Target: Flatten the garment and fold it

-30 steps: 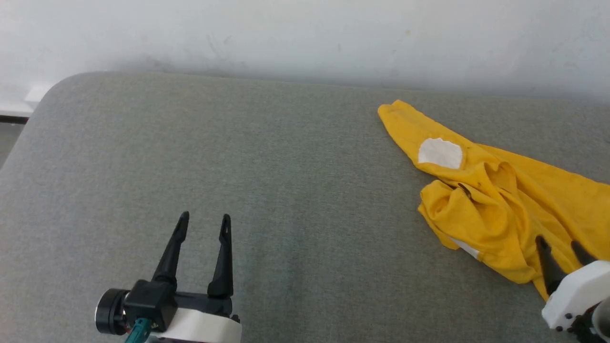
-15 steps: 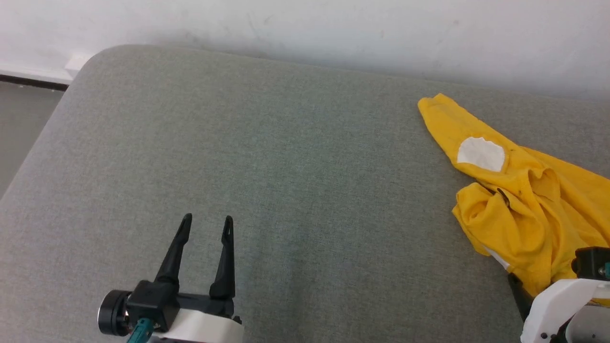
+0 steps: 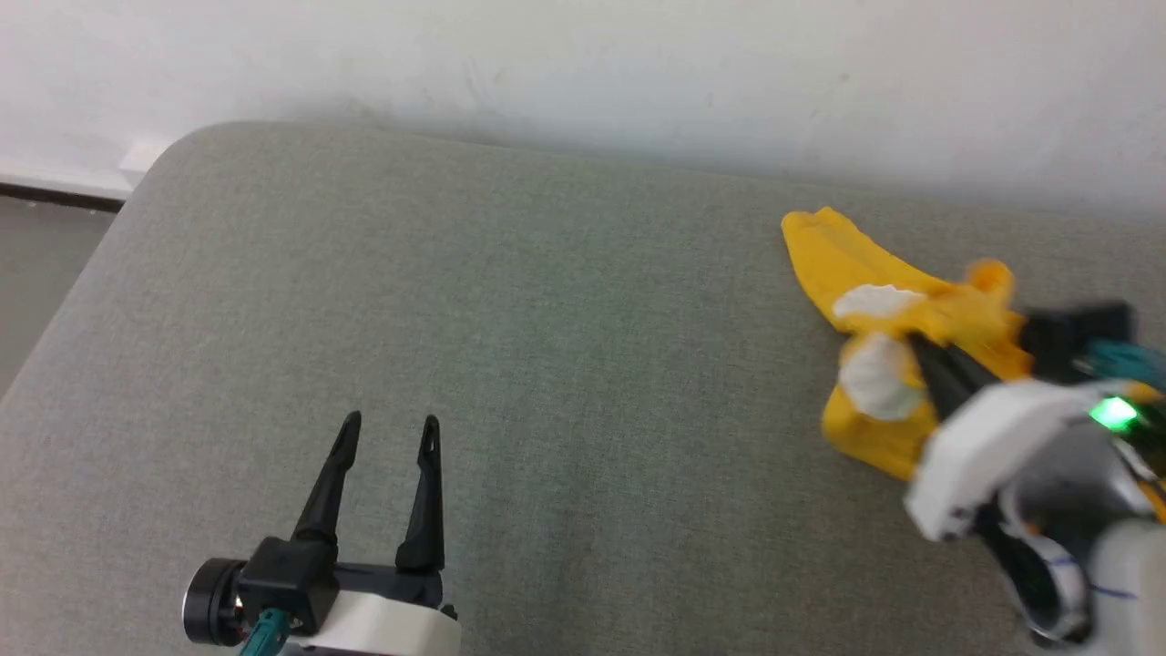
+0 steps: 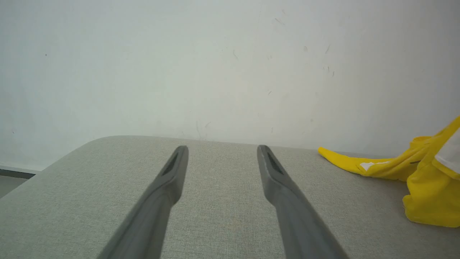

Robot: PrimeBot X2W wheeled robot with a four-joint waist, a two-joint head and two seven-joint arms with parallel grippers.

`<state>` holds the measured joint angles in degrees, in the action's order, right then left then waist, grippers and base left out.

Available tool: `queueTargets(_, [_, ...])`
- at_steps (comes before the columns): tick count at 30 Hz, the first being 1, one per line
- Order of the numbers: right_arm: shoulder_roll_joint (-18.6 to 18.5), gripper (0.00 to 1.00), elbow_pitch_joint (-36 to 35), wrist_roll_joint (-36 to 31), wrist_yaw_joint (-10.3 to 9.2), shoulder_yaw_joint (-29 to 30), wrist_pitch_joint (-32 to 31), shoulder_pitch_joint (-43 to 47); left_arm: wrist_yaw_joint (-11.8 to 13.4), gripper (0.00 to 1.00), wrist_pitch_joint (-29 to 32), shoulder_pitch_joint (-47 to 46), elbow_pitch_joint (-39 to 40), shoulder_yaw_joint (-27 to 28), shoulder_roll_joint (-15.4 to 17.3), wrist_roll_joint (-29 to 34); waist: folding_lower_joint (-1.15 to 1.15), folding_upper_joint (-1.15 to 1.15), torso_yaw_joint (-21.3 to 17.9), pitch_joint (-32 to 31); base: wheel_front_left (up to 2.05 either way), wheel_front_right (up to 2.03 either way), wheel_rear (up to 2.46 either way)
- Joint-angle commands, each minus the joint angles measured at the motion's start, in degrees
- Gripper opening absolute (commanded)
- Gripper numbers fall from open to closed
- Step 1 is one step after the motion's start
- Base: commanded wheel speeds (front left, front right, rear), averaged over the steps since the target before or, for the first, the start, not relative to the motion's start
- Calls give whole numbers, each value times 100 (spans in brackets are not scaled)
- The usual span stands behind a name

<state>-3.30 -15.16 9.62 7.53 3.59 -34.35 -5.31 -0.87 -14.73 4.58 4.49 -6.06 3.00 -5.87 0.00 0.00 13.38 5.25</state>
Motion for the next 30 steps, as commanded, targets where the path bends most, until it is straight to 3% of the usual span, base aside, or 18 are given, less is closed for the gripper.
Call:
queueTargets(1, [-55, 0, -101, -24, -4, -452, -31, -347, 54, 100, -27, 19, 15, 30, -6, 18, 0, 0, -73, -70, 0, 0, 0])
queueTargets(5, [-10, 0, 321, 318, -4, -1735, -34, -827, 41, 100, -27, 17, 4, 116, 1, -15, 0, 0, -49, 40, 0, 0, 0])
queueTargets(11, [38, 0, 2120, 970, -4, -3257, 365, -1041, -23, 100, -27, -82, -91, 96, -2, -79, 0, 0, 184, 326, 0, 0, 0])
queueTargets(12, [39, 12, 2413, 1062, -4, -3476, 377, -1065, -31, 100, -27, -105, -108, 80, -3, -90, 0, 0, 234, 365, 0, 0, 0])
queueTargets(13, [40, 43, 2675, 1155, -4, -3691, 323, -1089, -36, 100, -27, -128, -127, 69, -3, -98, 0, 0, 270, 398, 0, 0, 0])
queueTargets(14, [40, 100, 2860, 1267, -4, -3826, 328, -1121, -36, 100, -27, -152, -142, 70, -4, -112, 0, 0, 296, 428, 0, 0, 0])
queueTargets(17, [41, 100, 3177, 1480, -4, -3959, 458, -1231, -31, 100, -27, -207, -183, 67, -6, -137, 0, 0, 333, 470, 0, 0, 0])
queueTargets(21, [41, 100, 3189, 1560, -4, -3701, 746, -1376, 12, 100, -27, -202, -194, 92, -8, -148, 0, 0, 232, 422, 0, 0, 0])
queueTargets(25, [42, 100, 2791, 1620, -4, -3016, 1001, -1230, 29, 100, -27, -179, -148, 98, -9, -122, 0, 0, 50, 291, 0, 0, 0])
queueTargets(30, [42, 100, 1884, 1290, -4, -1617, 1612, -553, 36, 100, -27, -88, -96, 135, -3, -43, 0, 0, -233, 103, 0, 0, 0])
